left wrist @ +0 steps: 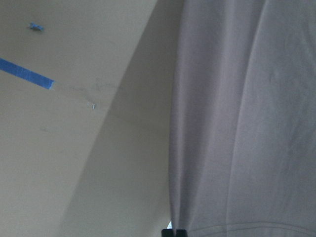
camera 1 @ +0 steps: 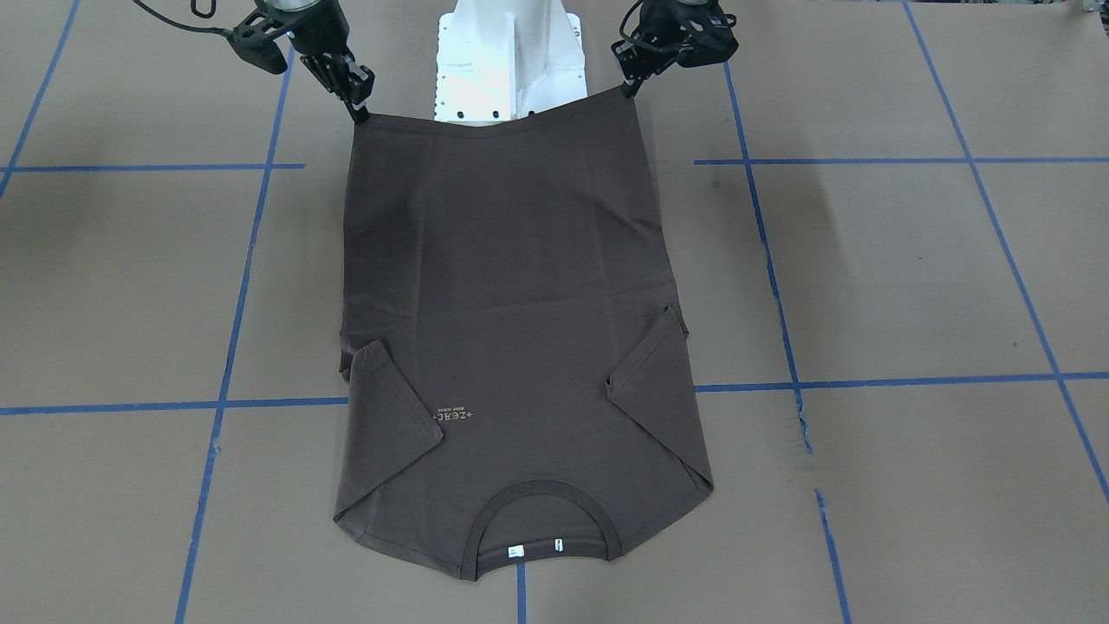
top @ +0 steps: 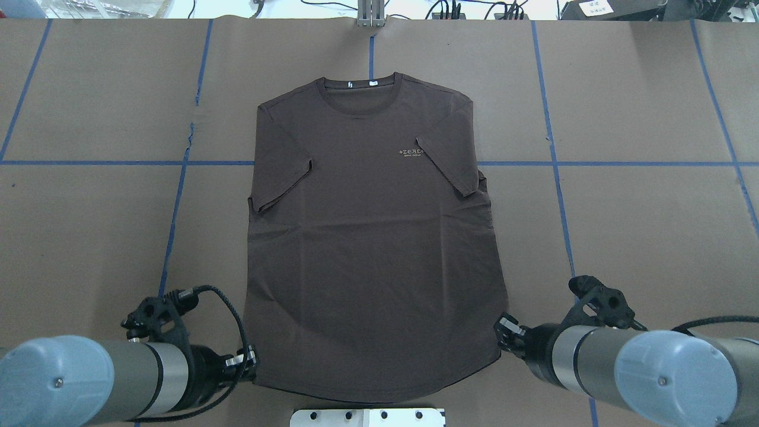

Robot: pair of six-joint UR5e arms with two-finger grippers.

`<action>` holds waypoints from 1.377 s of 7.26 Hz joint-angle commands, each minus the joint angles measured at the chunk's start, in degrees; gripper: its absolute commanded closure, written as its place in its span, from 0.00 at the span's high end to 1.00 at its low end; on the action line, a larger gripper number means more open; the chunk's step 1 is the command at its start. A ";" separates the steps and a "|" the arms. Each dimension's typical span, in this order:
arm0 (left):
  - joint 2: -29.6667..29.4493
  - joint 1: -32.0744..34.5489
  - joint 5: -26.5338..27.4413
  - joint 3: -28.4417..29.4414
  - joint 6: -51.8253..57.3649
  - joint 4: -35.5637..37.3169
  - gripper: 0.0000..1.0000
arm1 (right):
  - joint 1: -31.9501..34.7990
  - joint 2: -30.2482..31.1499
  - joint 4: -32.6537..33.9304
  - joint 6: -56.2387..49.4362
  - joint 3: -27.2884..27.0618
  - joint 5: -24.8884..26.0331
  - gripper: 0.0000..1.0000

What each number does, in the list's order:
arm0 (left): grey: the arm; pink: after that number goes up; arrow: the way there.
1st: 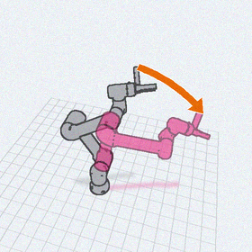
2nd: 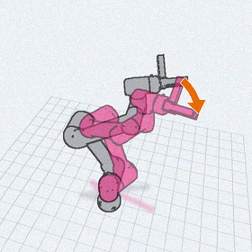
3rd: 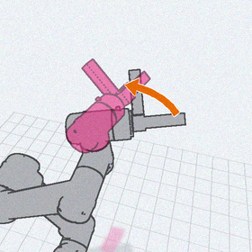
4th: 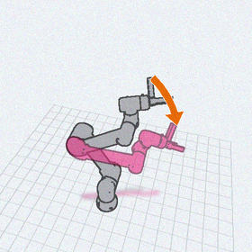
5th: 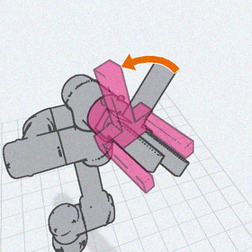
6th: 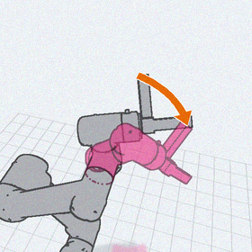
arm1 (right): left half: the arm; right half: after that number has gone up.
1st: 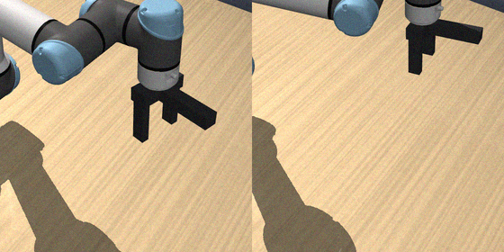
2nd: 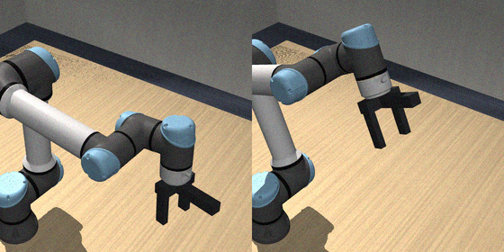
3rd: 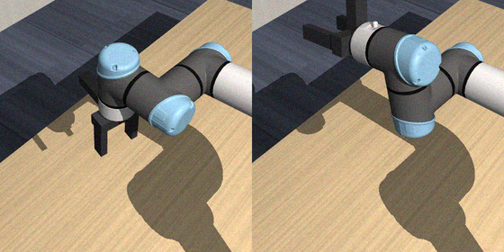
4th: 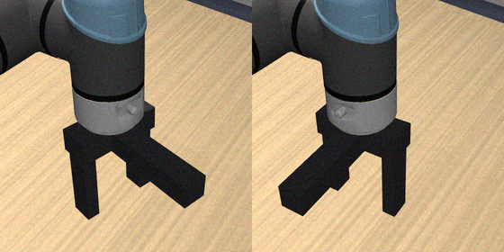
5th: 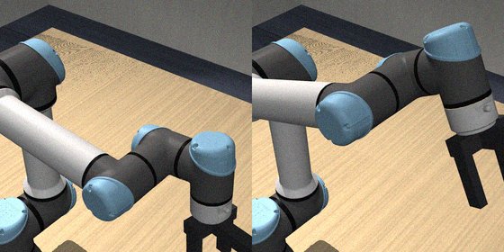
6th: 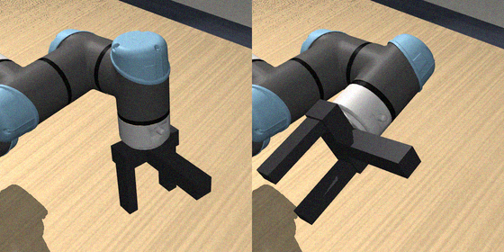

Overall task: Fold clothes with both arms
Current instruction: 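Lift the hem with both grippers and fold it toward the collar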

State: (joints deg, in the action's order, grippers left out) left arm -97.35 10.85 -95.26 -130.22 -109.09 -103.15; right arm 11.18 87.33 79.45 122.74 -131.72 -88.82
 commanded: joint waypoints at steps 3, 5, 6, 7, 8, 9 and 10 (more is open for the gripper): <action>-13.18 20.30 -0.71 16.26 13.52 0.59 0.00 | 22.61 -19.51 0.17 -14.95 21.44 -10.24 0.00; -19.25 26.39 -0.54 27.77 17.83 -3.16 0.00 | 30.00 -29.45 -0.44 -21.81 36.37 -10.24 0.00; -20.15 29.11 -0.54 32.44 18.73 -8.33 0.00 | 32.65 -32.81 -0.61 -24.11 42.37 -10.32 0.00; -21.37 31.06 -0.36 35.97 18.82 -11.68 0.00 | 33.98 -35.71 -0.62 -24.83 46.26 -10.33 0.00; -24.87 32.73 -0.19 42.01 20.30 -13.02 0.00 | 35.56 -38.09 -2.44 -26.40 51.60 -10.41 0.00; -26.55 33.62 -0.01 46.94 21.54 -15.47 0.00 | 36.27 -39.68 -6.64 -26.68 56.96 -10.33 0.00; -26.57 33.80 -0.01 50.03 21.63 -19.76 0.00 | 36.63 -41.09 -7.64 -26.68 59.54 -10.33 0.00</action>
State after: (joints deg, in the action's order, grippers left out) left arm -122.94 43.93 -95.36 -84.88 -88.10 -118.64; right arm 47.04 48.27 74.10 96.40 -76.69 -99.16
